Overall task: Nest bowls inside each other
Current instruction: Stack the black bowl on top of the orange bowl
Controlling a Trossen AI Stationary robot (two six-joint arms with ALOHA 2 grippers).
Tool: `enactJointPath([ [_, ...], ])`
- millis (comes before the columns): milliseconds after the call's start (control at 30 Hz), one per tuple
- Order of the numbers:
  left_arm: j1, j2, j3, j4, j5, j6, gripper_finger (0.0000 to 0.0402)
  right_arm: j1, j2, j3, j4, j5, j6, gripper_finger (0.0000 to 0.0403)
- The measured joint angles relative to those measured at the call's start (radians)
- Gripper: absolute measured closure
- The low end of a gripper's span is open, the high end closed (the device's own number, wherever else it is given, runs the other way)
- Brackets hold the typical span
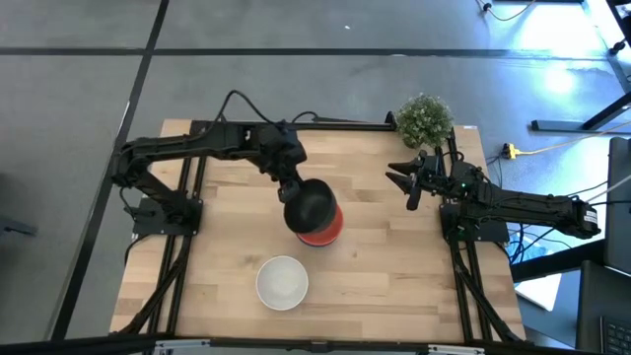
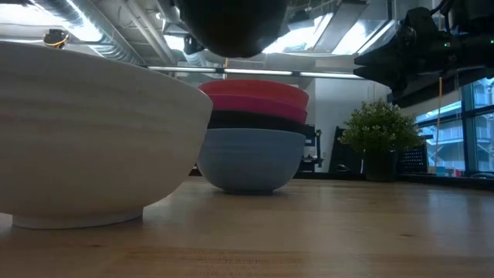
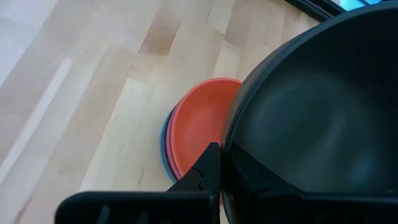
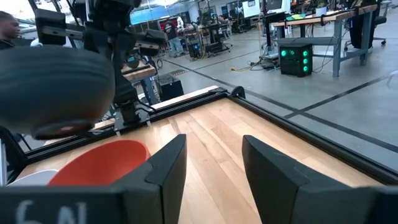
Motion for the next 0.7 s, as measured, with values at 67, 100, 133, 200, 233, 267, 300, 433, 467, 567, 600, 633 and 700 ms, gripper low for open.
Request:
enactJointPath([
  [67, 0.000, 0.020, 0.008, -0.004, 0.014, 0.000, 0.0400, 0.000, 0.000, 0.000, 0.000, -0.001, -0.002, 0.0244],
  [100, 0.000, 0.030, 0.011, 0.000, 0.016, -0.001, 0.0400, 0.000, 0.000, 0.000, 0.000, -0.002, -0.002, 0.0244],
  [133, 0.000, 0.039, 0.012, 0.000, 0.017, -0.001, 0.0400, 0.000, 0.000, 0.000, 0.000, -0.003, -0.002, 0.0244],
  [200, -0.004, 0.057, 0.014, -0.002, 0.024, -0.001, 0.0400, 0.000, 0.000, 0.000, -0.001, -0.004, -0.002, 0.0244],
  [233, -0.006, 0.067, 0.014, 0.000, 0.030, -0.002, 0.0400, 0.000, 0.000, 0.000, -0.002, -0.004, -0.003, 0.0244],
  [267, -0.007, 0.076, 0.014, -0.002, 0.035, -0.002, 0.0400, 0.000, 0.000, 0.000, -0.002, -0.004, -0.003, 0.0244],
  [300, -0.008, 0.086, 0.014, -0.002, 0.042, -0.005, 0.0400, 0.000, 0.000, 0.000, -0.002, -0.004, -0.003, 0.0244],
  [433, -0.015, 0.123, 0.014, -0.004, 0.046, -0.013, 0.0400, 0.000, 0.000, 0.000, -0.013, -0.004, -0.003, 0.0244],
  [467, -0.017, 0.130, 0.014, 0.000, 0.047, -0.025, 0.0400, 0.000, 0.000, 0.000, -0.017, -0.004, -0.003, 0.0244],
  [567, -0.024, 0.151, 0.015, -0.004, 0.048, -0.036, 0.0400, 0.000, 0.000, 0.000, -0.023, -0.004, -0.003, 0.0244],
  [600, -0.027, 0.157, 0.014, -0.001, 0.050, -0.043, 0.0400, 0.000, 0.000, 0.000, -0.026, -0.004, -0.003, 0.0244],
  [633, -0.030, 0.162, 0.015, 0.006, 0.054, -0.055, 0.0400, 0.000, 0.000, 0.000, -0.030, -0.005, -0.003, 0.0244],
  [700, -0.035, 0.165, 0.014, -0.003, 0.053, -0.062, 0.0400, 0.000, 0.000, 0.000, -0.033, -0.005, -0.003, 0.0244],
])
